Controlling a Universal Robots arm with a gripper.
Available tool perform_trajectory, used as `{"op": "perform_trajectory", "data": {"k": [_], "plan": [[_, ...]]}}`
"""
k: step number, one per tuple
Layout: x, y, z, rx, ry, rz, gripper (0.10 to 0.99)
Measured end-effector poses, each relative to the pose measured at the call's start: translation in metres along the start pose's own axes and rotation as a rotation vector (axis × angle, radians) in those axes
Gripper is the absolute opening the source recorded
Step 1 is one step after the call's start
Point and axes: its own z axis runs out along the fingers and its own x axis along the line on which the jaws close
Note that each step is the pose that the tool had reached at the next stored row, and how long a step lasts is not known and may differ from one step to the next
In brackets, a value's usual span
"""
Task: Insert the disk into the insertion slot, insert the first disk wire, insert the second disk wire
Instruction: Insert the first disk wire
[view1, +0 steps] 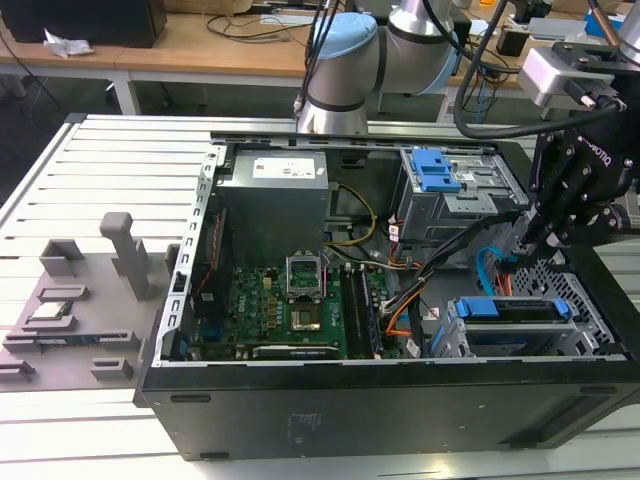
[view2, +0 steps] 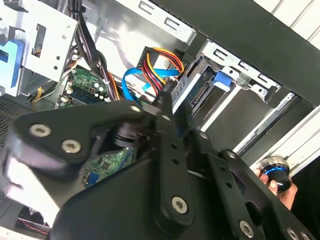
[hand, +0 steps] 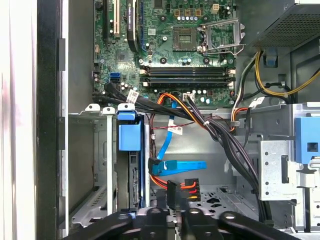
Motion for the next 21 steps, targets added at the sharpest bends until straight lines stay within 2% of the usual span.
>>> {"op": "perform_trajectory", "data": {"k": [1, 2, 3, 5, 10, 12, 16, 21], "plan": [[0.0000, 0.0000, 0.0000, 0.000, 0.0000, 0.000, 0.298], [-0.0001, 0.0000, 0.0000, 0.000, 0.0000, 0.000, 0.298], [-0.0007, 0.0000, 0.0002, 0.000, 0.0000, 0.000, 0.361], [-0.0025, 0.0000, 0.0014, 0.000, 0.0001, 0.000, 0.361], [-0.0103, -0.0003, 0.0132, 0.000, 0.0015, 0.000, 0.361], [-0.0103, -0.0004, 0.0160, 0.000, 0.0079, 0.000, 0.361], [-0.0064, -0.0007, 0.0206, 0.000, 0.0142, 0.000, 0.361], [-0.0056, -0.0007, 0.0215, 0.000, 0.0157, 0.001, 0.361]]}}
